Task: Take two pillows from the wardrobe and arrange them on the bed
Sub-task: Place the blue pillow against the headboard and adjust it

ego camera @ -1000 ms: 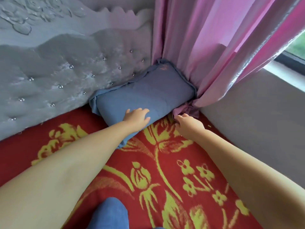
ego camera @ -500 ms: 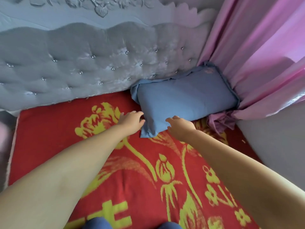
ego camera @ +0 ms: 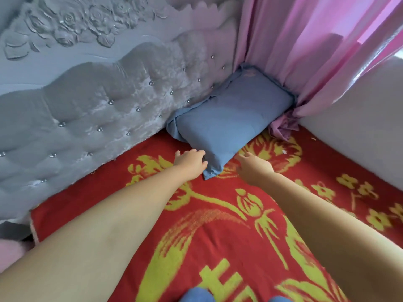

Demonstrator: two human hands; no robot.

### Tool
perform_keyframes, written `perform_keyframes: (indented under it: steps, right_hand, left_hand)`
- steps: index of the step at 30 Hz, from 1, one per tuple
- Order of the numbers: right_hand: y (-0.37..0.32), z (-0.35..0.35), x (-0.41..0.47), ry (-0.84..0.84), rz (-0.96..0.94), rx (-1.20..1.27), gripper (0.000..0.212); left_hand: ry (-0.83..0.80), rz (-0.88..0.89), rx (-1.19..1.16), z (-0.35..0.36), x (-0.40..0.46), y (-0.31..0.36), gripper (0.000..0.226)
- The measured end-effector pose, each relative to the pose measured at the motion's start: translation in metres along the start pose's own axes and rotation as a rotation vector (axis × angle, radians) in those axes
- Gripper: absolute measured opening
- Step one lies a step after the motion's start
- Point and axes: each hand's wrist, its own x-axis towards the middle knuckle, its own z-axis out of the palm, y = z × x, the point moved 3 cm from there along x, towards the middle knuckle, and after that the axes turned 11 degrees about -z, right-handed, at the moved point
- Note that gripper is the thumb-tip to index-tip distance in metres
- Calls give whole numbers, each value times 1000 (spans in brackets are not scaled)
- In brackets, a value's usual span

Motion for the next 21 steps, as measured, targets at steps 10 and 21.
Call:
perform_keyframes:
  steps: [10,21]
  right_hand:
    - [66,1,-103,82,186,44,38]
    - [125,43,-258,90,192,-29,39]
  left_hand:
    - [-29,274,67,17,-50,130,43]
    - [-5,211,74,90,-175,194,43]
